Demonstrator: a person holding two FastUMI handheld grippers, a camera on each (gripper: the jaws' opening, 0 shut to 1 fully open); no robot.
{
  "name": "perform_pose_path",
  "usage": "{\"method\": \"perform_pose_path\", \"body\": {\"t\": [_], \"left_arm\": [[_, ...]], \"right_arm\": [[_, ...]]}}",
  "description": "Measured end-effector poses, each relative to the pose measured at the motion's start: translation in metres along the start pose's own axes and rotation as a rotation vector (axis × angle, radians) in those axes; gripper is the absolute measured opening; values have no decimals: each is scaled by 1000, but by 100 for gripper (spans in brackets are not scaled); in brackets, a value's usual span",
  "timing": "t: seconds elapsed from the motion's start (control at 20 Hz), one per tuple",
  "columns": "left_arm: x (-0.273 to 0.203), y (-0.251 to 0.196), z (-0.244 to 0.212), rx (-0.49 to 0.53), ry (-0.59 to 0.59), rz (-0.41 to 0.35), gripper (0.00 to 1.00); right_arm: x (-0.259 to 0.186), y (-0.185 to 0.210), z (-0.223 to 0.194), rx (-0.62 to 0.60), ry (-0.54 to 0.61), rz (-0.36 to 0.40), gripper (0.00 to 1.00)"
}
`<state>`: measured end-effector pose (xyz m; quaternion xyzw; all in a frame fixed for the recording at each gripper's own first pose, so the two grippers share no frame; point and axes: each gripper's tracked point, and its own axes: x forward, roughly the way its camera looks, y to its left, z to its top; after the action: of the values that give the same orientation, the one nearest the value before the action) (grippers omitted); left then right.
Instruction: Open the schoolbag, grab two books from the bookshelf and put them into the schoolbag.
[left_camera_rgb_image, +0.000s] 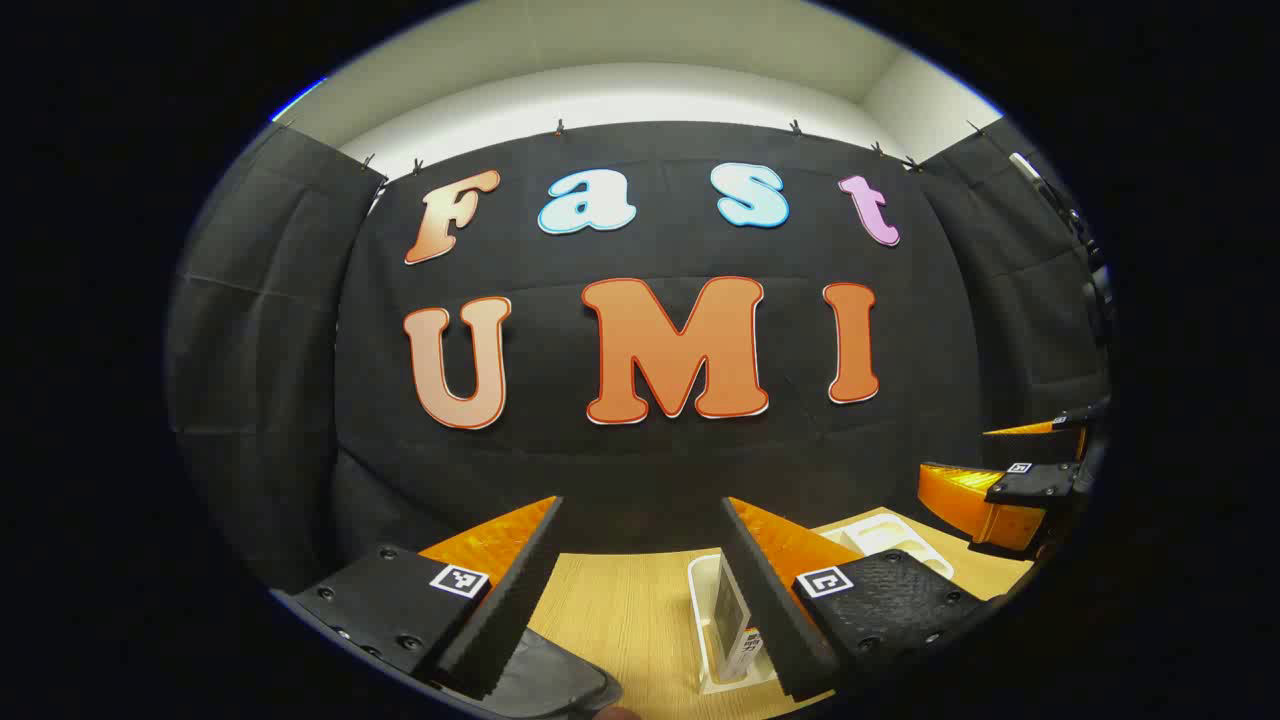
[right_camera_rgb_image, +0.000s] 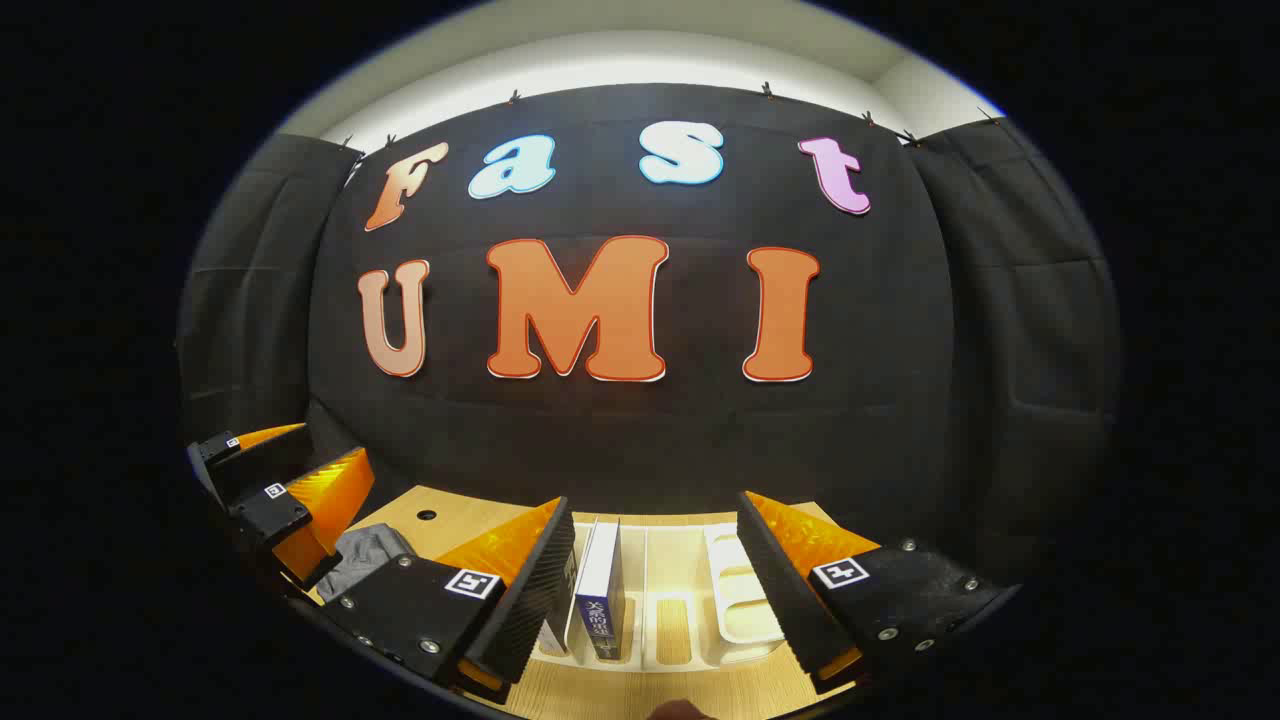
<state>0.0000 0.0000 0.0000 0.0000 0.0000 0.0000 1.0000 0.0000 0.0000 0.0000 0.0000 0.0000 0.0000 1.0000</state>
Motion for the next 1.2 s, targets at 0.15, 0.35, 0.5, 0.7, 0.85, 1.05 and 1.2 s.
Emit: {"method": "perform_pose_path", "body": {"t": [0.15,0.35,0.5,0.7,0.85,1.05,1.2], "left_arm": [[-1,2,0,8,-5,6,97],[-1,2,-1,21,-6,12,96],[-1,3,2,28,-11,17,96],[-1,3,2,39,-11,22,96],[-1,2,2,50,-11,26,96],[-3,0,2,76,-16,28,96],[-3,-1,-1,89,-9,29,96]], "right_arm": [[0,0,0,-2,0,1,97],[0,2,0,-6,-3,7,98],[0,2,-1,-15,-4,9,98],[-1,2,-3,-17,0,14,97],[-1,0,-2,-20,-5,11,97],[-1,-1,-1,-17,-12,15,97],[-1,-2,-2,-16,-10,15,97]]}}
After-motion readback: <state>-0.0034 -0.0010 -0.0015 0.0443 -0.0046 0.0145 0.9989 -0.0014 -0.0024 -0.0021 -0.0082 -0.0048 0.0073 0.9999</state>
